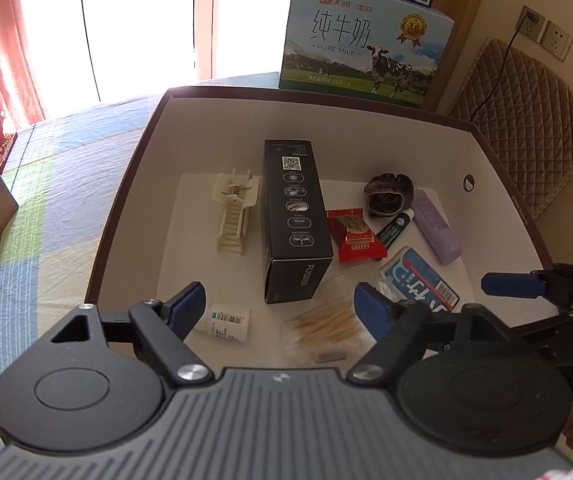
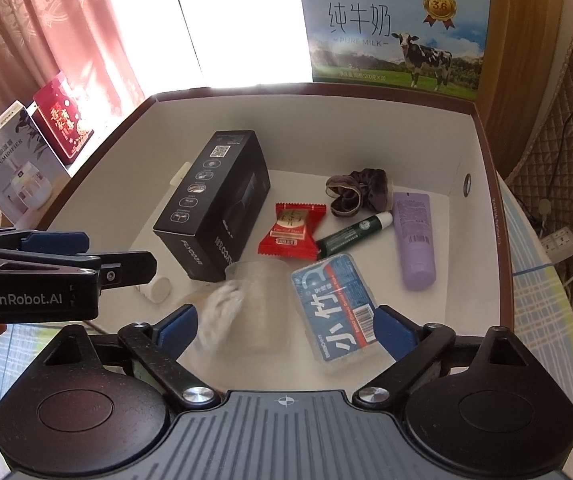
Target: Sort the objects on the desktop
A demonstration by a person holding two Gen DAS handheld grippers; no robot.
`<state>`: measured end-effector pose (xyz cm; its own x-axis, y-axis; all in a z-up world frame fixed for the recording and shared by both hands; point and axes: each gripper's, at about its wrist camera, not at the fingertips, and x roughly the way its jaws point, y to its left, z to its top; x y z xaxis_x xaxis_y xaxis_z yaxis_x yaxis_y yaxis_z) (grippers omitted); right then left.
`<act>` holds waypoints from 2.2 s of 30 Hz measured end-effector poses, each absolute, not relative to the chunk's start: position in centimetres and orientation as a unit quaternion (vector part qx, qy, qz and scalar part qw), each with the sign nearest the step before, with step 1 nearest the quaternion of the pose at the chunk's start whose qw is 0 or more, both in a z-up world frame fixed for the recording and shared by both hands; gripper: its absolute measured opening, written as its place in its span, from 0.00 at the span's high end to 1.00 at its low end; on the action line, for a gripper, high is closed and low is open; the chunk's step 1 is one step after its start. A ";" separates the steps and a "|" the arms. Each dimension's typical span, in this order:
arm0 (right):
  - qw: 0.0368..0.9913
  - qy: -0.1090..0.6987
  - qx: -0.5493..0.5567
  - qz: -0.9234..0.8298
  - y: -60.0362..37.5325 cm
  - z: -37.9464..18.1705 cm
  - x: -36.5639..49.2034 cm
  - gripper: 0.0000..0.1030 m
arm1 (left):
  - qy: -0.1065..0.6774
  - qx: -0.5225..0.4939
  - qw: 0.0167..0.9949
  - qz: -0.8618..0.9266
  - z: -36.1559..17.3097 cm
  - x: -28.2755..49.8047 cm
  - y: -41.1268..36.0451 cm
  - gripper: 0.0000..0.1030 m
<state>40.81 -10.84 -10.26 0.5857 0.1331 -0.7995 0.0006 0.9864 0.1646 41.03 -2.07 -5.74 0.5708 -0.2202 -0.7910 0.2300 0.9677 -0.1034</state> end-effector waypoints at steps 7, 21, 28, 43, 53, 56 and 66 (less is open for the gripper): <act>0.893 0.441 0.078 0.035 -10.9 -9.2 39.6 0.05 | 0.442 0.018 0.889 -0.117 -5.0 40.1 -1.9 0.18; 0.916 0.395 0.074 0.018 -10.7 -6.2 35.3 0.02 | 0.416 0.046 0.902 -0.108 -2.3 37.4 -2.0 0.07; 0.925 0.373 0.065 0.005 -10.7 -4.8 32.7 0.02 | 0.405 0.068 0.906 -0.105 -1.1 35.3 -2.2 0.05; 0.932 0.359 0.048 0.001 -10.2 -2.2 27.1 0.02 | 0.384 0.072 0.915 -0.102 1.5 29.8 -1.8 0.01; 0.936 0.350 0.041 -0.001 -9.9 -1.3 23.9 0.02 | 0.380 0.068 0.916 -0.104 2.6 26.4 -1.5 0.01; 0.937 0.348 0.038 0.001 -9.7 -1.1 23.2 0.02 | 0.379 0.068 0.917 -0.103 2.8 25.5 -1.4 0.01; 0.938 0.344 0.029 0.016 -9.0 -0.6 21.0 0.02 | 0.376 0.065 0.919 -0.097 3.3 22.5 -1.2 0.01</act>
